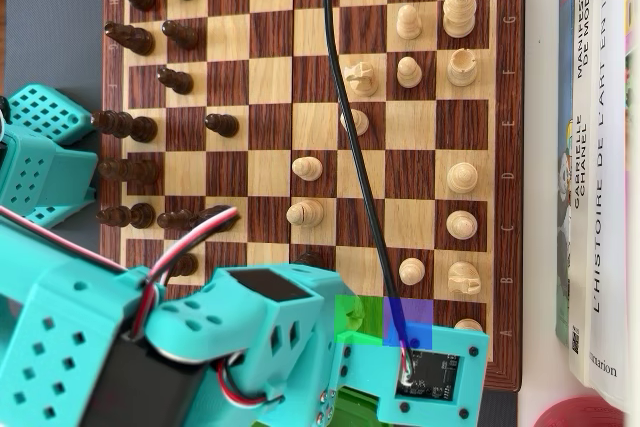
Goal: Play chess
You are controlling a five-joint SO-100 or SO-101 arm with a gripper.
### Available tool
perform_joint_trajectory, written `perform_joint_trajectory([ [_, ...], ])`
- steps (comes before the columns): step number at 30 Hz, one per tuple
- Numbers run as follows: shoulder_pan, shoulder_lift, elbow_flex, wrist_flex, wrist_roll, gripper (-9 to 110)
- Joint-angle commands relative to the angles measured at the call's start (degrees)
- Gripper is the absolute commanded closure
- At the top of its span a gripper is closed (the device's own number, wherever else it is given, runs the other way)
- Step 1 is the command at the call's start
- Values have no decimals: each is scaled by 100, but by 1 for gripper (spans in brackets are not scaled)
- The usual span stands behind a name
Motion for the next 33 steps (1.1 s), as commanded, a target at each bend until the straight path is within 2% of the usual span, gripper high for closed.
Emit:
perform_joint_trajectory([
  [1, 44, 97, -272, -44, 44, 96],
  [33, 44, 114, -272, -26, 53, 88],
])
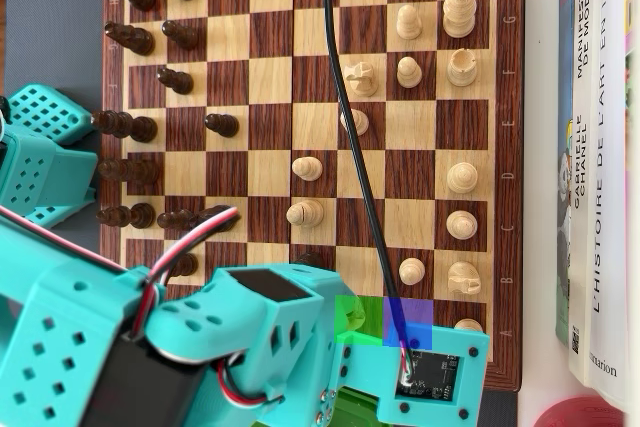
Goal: Play chess
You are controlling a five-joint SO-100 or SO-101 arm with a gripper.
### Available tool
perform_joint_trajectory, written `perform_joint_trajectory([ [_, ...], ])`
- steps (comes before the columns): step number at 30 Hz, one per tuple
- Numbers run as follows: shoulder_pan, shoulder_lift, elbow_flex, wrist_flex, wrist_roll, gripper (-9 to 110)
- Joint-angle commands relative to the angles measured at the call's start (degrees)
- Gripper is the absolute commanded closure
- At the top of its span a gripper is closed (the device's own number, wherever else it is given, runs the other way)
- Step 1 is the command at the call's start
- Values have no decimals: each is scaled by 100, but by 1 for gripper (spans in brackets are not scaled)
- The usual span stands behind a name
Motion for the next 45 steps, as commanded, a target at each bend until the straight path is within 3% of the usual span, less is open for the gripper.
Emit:
perform_joint_trajectory([
  [1, 44, 114, -272, -26, 35, 88],
  [12, 44, 281, -439, 26, 26, 88],
  [36, -149, 3964, 1828, -53, 26, 88],
  [45, -949, 5730, 3674, -1775, 26, 88],
])
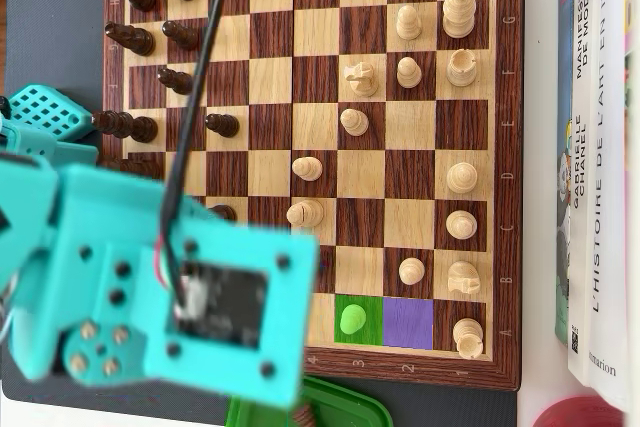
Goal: Play chess
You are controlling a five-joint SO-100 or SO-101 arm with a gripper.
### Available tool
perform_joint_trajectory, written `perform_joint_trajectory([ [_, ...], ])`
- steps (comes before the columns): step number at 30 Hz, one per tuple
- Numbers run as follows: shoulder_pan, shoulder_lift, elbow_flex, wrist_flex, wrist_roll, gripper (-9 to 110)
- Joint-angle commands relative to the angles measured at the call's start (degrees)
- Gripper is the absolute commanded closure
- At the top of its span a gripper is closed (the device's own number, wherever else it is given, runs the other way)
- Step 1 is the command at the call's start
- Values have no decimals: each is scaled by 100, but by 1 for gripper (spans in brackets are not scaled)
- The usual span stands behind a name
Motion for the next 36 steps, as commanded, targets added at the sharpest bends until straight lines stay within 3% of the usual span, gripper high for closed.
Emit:
perform_joint_trajectory([
  [1, -237, 650, 510, -624, 26, 88],
  [21, -1477, 3313, 4271, -6302, 26, 87],
  [27, -1529, 4438, 5036, -6917, 26, 87],
  [36, -1512, 6539, 6196, -6926, 26, 87],
])
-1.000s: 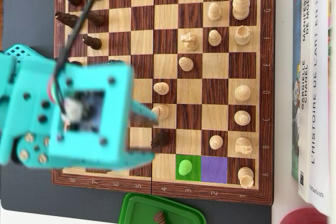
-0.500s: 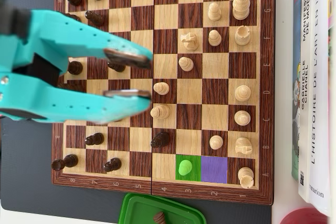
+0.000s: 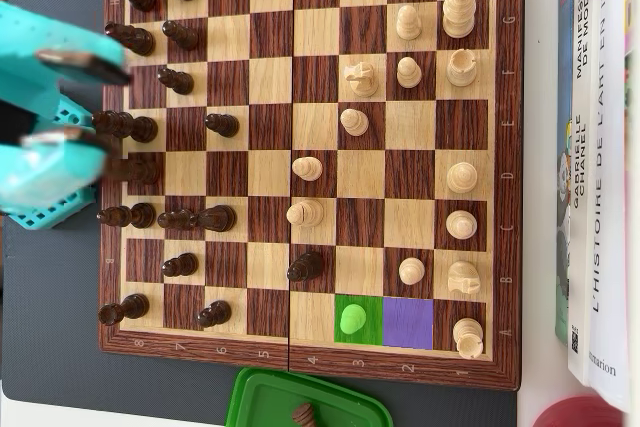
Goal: Play chess
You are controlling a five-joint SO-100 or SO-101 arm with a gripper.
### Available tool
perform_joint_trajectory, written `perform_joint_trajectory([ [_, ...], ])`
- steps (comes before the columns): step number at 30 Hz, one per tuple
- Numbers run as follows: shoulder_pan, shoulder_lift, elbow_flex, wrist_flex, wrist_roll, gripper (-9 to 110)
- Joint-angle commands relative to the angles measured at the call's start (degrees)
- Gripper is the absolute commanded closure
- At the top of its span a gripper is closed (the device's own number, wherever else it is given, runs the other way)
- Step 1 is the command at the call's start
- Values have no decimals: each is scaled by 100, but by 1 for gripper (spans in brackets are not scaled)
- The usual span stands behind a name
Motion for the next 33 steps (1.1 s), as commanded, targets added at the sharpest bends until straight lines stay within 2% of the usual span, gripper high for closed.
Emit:
perform_joint_trajectory([
  [1, -18, 615, 211, -105, 26, 87],
  [7, -35, 650, 378, -598, 26, 88],
  [24, -26, 659, 729, -5212, 26, 88],
  [33, -26, 659, 729, -6794, 26, 87],
])
